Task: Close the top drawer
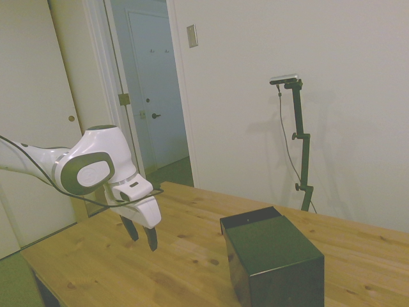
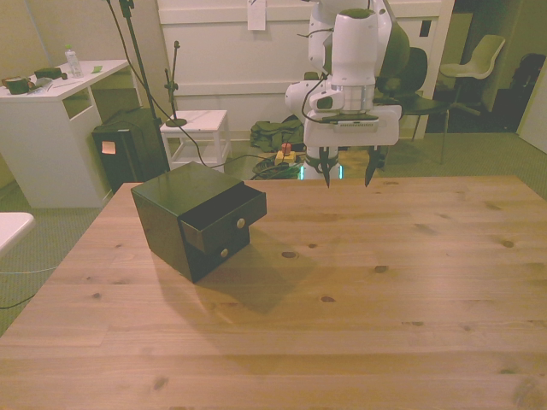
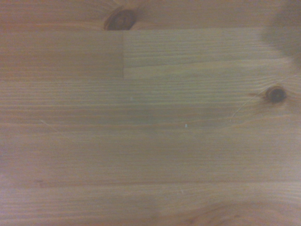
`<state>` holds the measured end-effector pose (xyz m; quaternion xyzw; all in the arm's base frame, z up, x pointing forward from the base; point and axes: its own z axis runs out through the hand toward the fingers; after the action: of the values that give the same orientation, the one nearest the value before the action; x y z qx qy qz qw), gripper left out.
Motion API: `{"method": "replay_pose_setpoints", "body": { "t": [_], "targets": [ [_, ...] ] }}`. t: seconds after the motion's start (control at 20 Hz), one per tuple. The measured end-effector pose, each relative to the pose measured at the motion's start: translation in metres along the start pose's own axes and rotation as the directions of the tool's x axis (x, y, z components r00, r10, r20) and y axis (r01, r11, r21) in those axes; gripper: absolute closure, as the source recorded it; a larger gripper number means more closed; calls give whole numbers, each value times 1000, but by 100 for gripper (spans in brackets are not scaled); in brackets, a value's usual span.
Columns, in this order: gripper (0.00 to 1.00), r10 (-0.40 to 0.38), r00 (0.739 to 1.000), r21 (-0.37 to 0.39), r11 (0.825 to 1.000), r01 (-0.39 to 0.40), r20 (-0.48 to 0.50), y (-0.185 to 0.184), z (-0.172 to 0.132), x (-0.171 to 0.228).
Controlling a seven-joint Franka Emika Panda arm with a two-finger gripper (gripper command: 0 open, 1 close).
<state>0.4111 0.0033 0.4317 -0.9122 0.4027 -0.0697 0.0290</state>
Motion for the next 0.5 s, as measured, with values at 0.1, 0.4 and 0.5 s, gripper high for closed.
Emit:
{"method": "replay_pose_setpoints", "body": {
  "t": [0.1,0.4,0.5],
  "targets": [
    [0,1,1000,1,1000,-1,-2,0,0,1],
    [0,152,984,93,985,-143,-96,-22,-24,61],
    [0,203,972,124,974,-188,-118,-35,-21,85]
  ]
}}
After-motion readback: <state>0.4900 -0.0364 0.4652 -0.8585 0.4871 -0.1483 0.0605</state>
